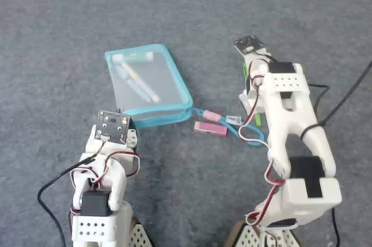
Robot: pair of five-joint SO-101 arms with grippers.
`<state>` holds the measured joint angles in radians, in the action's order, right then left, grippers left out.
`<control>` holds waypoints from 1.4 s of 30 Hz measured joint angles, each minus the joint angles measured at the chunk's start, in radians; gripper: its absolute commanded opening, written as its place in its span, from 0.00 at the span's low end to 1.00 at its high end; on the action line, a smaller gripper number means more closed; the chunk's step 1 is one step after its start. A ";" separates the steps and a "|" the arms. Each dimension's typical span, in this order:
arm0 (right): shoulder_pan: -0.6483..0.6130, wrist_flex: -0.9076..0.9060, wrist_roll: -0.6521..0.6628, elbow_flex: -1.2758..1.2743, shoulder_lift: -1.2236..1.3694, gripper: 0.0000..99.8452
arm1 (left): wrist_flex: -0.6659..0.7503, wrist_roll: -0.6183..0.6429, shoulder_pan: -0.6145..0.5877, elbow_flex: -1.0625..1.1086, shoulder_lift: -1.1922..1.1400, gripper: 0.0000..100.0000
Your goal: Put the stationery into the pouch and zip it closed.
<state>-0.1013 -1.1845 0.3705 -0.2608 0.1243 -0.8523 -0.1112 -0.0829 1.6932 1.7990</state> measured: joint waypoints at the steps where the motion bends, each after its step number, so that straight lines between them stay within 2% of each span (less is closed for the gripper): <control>1: 0.000 0.006 0.000 0.000 0.023 0.18 | 0.000 0.000 0.000 0.000 0.000 0.01; 10: 0.002 0.011 -0.003 0.115 0.245 0.18 | 0.000 0.000 0.000 0.000 0.000 0.01; 17: 0.025 0.018 -0.048 0.129 0.262 0.01 | 0.000 0.000 0.000 0.000 0.000 0.01; 27: 0.089 -0.011 -0.087 0.130 0.255 0.01 | 0.000 0.000 0.000 0.000 0.000 0.01; 31: 0.112 -0.097 -0.087 0.129 0.115 0.01 | 0.000 0.000 0.000 0.000 0.000 0.01; 35: 0.083 -0.169 -0.063 0.055 -0.118 0.01 | 0.000 0.000 0.000 0.000 0.000 0.01; 42: -0.126 -0.285 0.011 -0.167 -0.548 0.01 | 0.000 0.000 0.000 0.000 0.000 0.01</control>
<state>-0.2271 -1.4699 0.3813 -0.4281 -0.4235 -0.8523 -0.1112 -0.0829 1.6932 1.7990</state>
